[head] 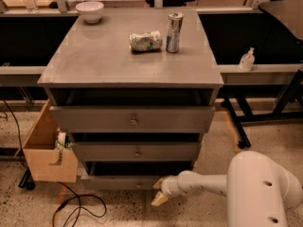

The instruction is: Close bottom drawer

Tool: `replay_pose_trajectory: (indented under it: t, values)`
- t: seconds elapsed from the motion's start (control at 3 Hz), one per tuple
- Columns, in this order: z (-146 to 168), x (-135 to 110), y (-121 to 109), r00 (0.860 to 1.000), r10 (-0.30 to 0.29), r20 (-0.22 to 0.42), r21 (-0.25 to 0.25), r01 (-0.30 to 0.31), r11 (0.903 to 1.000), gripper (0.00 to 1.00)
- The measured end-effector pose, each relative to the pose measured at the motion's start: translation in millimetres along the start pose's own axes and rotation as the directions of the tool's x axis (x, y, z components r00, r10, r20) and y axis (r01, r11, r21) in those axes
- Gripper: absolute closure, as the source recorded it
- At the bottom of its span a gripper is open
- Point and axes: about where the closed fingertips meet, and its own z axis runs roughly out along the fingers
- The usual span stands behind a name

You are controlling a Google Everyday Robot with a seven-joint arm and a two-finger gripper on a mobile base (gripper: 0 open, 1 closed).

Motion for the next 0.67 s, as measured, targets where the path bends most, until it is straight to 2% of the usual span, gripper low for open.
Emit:
replay_pose_trajectory:
  t: [0.33, 0.67]
  values:
    - [-13, 12, 31, 0.998, 0.054, -0.030, -0.012, -0.055, 0.9984, 0.00]
    - [-18, 20, 47, 0.996, 0.081, -0.047, -0.022, -0.082, 0.9964, 0.00]
